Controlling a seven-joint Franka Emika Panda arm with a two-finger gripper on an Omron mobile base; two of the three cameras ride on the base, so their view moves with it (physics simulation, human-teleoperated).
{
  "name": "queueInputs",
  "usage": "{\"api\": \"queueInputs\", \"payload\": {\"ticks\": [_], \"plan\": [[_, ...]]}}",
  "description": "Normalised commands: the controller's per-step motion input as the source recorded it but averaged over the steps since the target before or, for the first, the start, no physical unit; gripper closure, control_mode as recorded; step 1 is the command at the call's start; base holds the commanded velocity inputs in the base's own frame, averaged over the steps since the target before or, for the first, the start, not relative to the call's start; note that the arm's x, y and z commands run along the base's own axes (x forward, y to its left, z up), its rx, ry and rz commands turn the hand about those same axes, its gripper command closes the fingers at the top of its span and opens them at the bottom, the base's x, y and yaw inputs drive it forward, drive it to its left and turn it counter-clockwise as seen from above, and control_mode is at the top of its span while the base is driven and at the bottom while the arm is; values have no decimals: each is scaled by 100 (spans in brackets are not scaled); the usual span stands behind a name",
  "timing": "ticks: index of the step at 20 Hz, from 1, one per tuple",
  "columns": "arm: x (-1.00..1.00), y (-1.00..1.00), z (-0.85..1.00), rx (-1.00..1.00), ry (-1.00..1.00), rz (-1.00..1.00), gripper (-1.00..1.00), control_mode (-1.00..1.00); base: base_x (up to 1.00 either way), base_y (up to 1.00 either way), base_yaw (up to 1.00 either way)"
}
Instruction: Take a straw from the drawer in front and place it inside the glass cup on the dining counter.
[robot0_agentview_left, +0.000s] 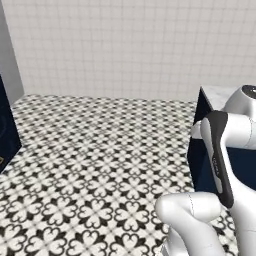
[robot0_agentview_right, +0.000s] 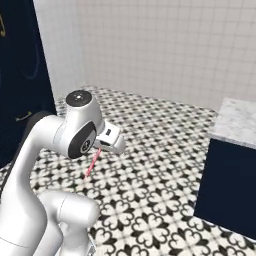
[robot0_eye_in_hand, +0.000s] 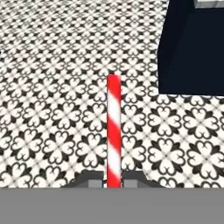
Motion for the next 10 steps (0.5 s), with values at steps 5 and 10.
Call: {"api": "queueInputs", "payload": {"ticks": [5,10], "plan": [[0,0,0,0,0,0,100,100,100,64,-43],[0,0,0,0,0,0,100,100,100,67,-42]]}}
